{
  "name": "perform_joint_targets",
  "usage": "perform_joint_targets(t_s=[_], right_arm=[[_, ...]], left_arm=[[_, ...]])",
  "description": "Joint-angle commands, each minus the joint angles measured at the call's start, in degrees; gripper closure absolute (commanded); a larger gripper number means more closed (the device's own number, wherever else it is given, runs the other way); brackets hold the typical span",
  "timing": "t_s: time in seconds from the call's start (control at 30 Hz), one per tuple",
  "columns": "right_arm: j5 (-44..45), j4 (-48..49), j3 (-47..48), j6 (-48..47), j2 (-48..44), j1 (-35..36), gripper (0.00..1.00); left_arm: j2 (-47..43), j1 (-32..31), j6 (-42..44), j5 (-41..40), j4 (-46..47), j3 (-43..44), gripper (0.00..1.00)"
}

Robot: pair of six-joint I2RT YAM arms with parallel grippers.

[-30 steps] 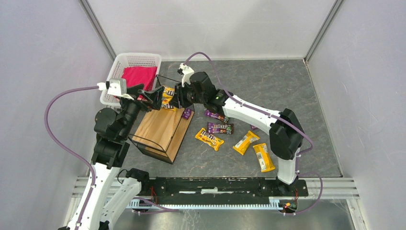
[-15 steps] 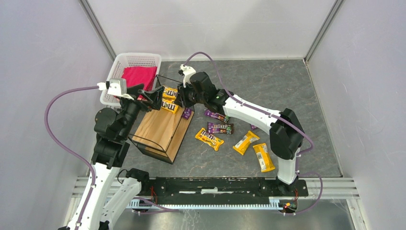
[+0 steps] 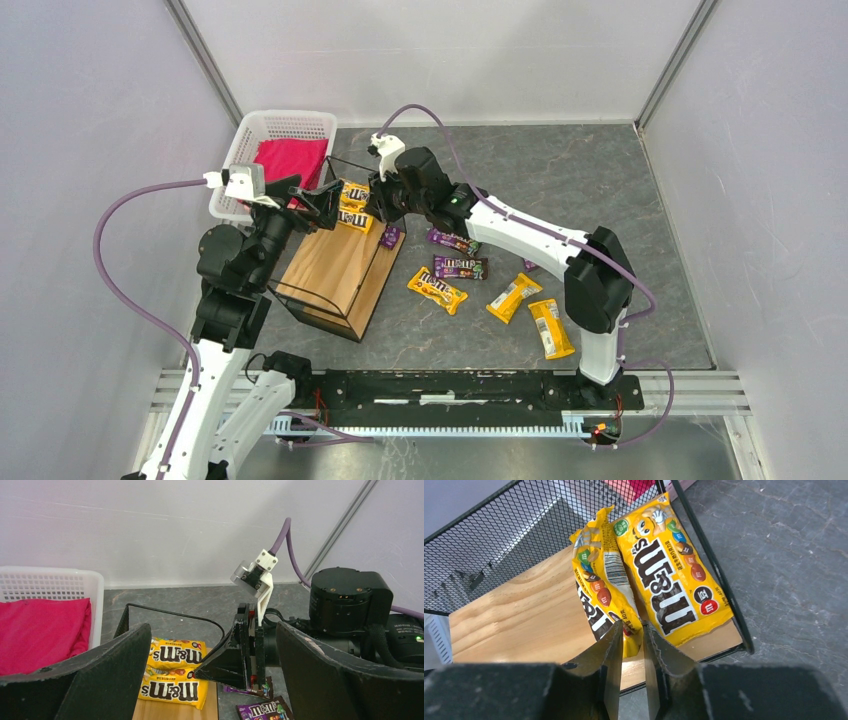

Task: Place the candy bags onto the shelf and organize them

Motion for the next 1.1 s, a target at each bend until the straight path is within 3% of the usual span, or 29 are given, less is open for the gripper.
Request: perform_joint_targets(t_s=[0.0, 0.13, 0.3, 0.7, 0.83, 0.97, 1.07], right_arm=[[2.21, -1.33, 4.96, -2.66, -1.28, -0.05, 0.71], [2.15, -4.36, 5.98, -4.66, -3.19, -0.01, 0.53], [5.27, -8.53, 4.36, -7.47, -8.01, -0.05, 0.47], [17.94, -6.64, -30.51, -11.16, -31.78, 0.0, 0.3], [8.15, 0.55, -32.27, -6.75, -31.95, -0.04, 0.31], [-3.02, 15.87, -29.16, -1.11, -27.36, 0.53, 0.31], [-3.91, 20.3, -22.09, 1.94, -20.61, 2.46, 0.34]], left_arm=[[0.2, 0.35, 3.32, 0.55, 2.05, 0.09, 0.0], [0.33, 0.35, 3.17, 0.74, 1.99, 0.19, 0.0], [0.41, 0.35, 3.11, 0.86, 2.04, 0.1, 0.0], [0.42, 0.35, 2.59, 0.99, 1.88, 0.31, 0.0], [0.67, 0.35, 2.51, 1.29, 1.62, 0.58, 0.0], [0.86, 0.39, 2.65, 0.67, 1.69, 0.31, 0.0], [0.84, 0.43, 3.02, -0.2, 1.44, 0.28, 0.0]])
